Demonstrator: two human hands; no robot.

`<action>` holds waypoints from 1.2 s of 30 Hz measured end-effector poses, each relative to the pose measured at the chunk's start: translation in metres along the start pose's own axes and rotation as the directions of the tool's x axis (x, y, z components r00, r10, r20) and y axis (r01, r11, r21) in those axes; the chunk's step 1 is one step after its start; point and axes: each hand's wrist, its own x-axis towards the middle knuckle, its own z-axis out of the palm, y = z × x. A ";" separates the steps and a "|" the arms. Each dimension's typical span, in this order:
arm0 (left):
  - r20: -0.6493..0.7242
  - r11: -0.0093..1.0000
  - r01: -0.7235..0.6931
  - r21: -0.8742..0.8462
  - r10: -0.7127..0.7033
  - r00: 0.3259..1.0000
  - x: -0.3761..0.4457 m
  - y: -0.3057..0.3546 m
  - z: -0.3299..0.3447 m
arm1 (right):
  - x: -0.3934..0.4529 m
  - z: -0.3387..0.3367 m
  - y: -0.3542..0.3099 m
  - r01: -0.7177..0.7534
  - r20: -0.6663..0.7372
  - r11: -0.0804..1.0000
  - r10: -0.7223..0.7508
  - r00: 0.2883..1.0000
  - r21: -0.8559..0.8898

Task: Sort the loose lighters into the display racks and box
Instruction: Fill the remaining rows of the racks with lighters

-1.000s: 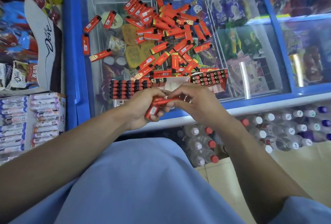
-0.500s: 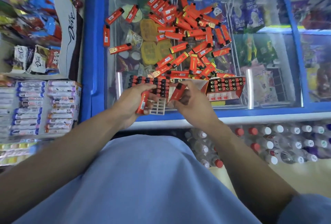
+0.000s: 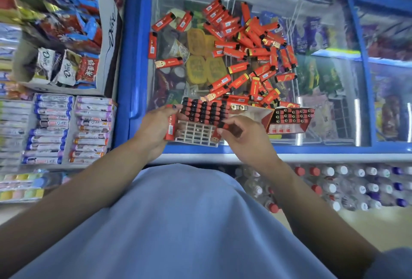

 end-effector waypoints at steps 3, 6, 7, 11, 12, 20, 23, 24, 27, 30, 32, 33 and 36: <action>-0.054 0.999 -0.029 -0.045 0.026 0.998 0.003 0.006 -0.013 | -0.001 0.015 -0.013 -0.001 0.042 0.999 0.003 0.999 -0.054; -0.074 0.996 -0.020 -0.089 0.014 0.997 0.006 0.010 -0.023 | 0.006 0.041 -0.025 0.143 0.041 0.970 -0.138 0.990 -0.197; -0.073 0.994 -0.010 -0.108 0.002 0.997 0.007 0.010 -0.026 | 0.008 0.049 -0.027 0.193 0.026 0.946 -0.193 0.981 -0.260; -0.010 0.994 0.022 -0.111 -0.023 1.000 0.005 0.009 -0.035 | 0.017 0.076 -0.027 0.261 -0.061 0.890 -0.304 0.951 -0.374; 0.012 0.995 0.022 -0.093 -0.021 1.000 0.005 0.009 -0.037 | 0.018 0.080 -0.026 0.250 -0.074 0.886 -0.301 0.951 -0.391; 0.126 0.999 -0.025 0.039 0.020 0.992 0.005 0.007 -0.058 | 0.020 0.095 -0.026 0.205 -0.215 0.877 -0.323 0.922 -0.435; 0.185 0.992 -0.056 0.111 0.035 0.982 0.000 0.007 -0.062 | 0.019 0.095 -0.028 0.212 -0.258 0.882 -0.340 0.904 -0.420; 0.207 0.988 -0.062 0.140 0.032 0.978 -0.002 0.007 -0.063 | 0.018 0.093 -0.029 0.212 -0.270 0.881 -0.345 0.899 -0.422; 0.252 0.979 -0.101 0.179 0.054 0.966 -0.005 0.004 -0.064 | 0.016 0.088 -0.031 0.189 -0.296 0.890 -0.329 0.897 -0.416; 0.283 0.972 -0.125 0.201 0.065 0.957 -0.007 0.000 -0.062 | 0.012 0.086 -0.035 0.123 -0.304 0.923 -0.243 0.921 -0.364; 0.314 0.962 -0.140 0.233 0.062 0.948 -0.008 -0.002 -0.060 | 0.009 0.083 -0.040 0.080 -0.289 0.959 -0.160 0.944 -0.271; 0.331 0.955 -0.151 0.254 0.061 0.942 -0.008 -0.003 -0.059 | 0.007 0.080 -0.043 0.067 -0.256 0.981 -0.113 0.960 -0.180; 0.416 0.907 -0.211 0.366 0.043 0.908 -0.010 -0.004 -0.055 | -0.001 0.067 -0.055 0.064 -0.047 0.989 -0.058 0.997 0.132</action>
